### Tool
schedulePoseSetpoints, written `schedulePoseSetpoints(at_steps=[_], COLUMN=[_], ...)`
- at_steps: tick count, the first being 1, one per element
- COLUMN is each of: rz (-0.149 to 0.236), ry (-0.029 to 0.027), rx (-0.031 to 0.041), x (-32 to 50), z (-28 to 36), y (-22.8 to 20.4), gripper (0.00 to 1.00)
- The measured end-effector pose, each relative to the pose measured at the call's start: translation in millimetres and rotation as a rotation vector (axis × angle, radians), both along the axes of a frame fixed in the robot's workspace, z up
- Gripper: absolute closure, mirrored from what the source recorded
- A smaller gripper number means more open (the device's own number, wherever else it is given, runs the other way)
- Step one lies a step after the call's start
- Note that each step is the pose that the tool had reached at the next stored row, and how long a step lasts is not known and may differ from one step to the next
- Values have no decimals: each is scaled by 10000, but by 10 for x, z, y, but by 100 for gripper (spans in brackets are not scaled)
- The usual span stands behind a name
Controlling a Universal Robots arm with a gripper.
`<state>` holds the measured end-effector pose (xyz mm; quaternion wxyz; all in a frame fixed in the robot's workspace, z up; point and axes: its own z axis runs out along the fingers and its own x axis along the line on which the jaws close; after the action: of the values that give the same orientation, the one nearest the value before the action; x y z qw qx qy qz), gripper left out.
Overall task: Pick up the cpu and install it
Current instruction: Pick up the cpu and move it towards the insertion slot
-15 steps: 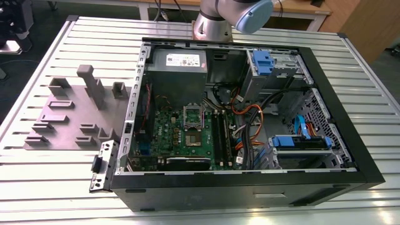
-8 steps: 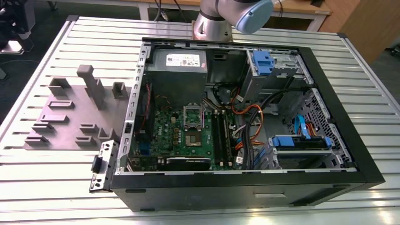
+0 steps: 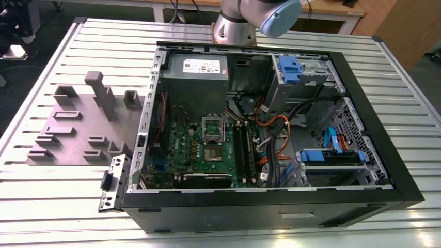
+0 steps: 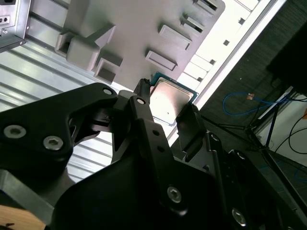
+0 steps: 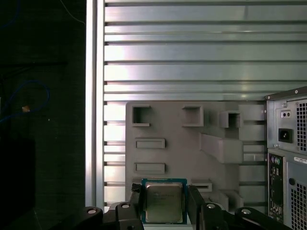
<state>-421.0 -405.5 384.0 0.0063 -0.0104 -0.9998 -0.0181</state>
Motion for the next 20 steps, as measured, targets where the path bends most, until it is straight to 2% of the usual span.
schedulePoseSetpoints(at_steps=[20], rz=[0], ry=[0], rx=[0], x=[59], z=[0], y=[0], gripper=[53])
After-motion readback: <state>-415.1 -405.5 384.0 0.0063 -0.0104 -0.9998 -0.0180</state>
